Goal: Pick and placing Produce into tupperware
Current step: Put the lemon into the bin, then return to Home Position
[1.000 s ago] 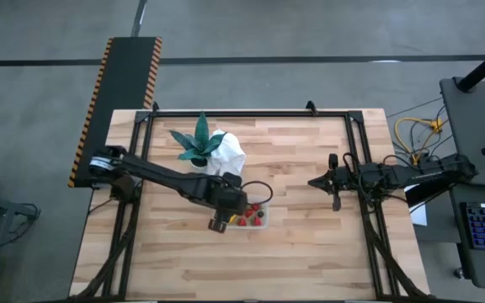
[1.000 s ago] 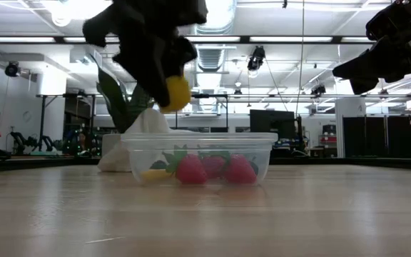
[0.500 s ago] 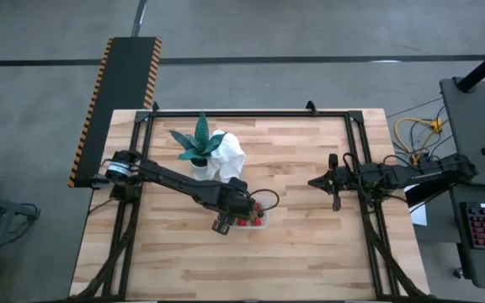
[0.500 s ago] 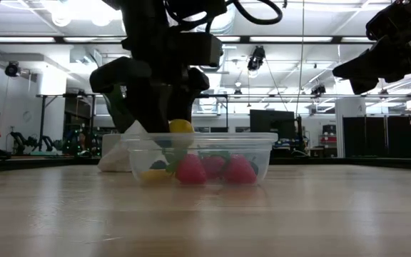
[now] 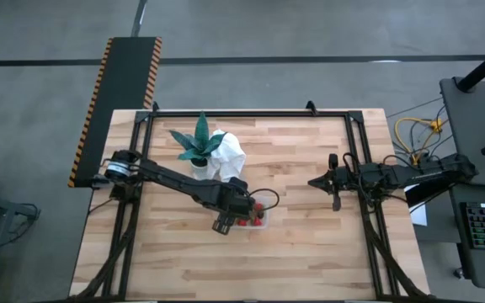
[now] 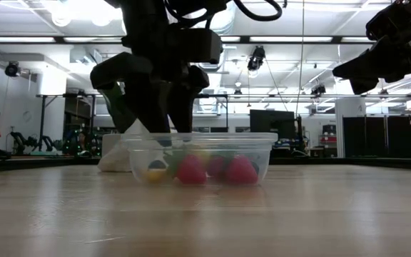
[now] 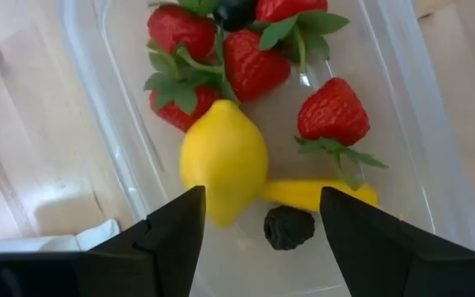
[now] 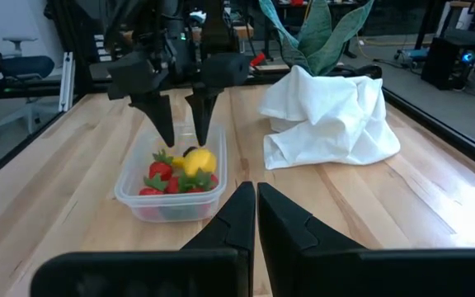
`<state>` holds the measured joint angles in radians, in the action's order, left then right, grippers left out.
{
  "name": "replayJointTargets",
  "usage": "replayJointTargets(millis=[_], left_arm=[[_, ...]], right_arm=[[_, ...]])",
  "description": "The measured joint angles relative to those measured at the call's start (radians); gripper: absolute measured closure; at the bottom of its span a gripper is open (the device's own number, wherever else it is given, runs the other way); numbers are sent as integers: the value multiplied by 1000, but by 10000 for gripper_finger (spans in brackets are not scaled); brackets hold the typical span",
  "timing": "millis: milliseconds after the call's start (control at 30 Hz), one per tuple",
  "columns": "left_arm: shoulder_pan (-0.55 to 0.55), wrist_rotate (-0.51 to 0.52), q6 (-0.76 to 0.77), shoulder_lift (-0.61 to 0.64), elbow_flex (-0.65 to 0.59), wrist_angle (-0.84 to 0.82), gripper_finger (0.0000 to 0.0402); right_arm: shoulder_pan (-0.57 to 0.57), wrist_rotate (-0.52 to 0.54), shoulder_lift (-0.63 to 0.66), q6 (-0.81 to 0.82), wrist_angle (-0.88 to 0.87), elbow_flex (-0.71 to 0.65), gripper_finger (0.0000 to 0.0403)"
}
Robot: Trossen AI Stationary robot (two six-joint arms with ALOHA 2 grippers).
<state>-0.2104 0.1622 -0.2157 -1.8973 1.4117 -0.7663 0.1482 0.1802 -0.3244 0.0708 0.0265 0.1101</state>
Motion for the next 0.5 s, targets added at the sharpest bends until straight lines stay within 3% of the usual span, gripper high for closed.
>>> replayJointTargets(millis=[333,500], left_arm=[[1,-5,31,59,67,26,174],[-2,-134,81,197,65,113,174]], right_arm=[[0,0,0,0,0,0,394],[0,-3,0,5,-1,0,394]])
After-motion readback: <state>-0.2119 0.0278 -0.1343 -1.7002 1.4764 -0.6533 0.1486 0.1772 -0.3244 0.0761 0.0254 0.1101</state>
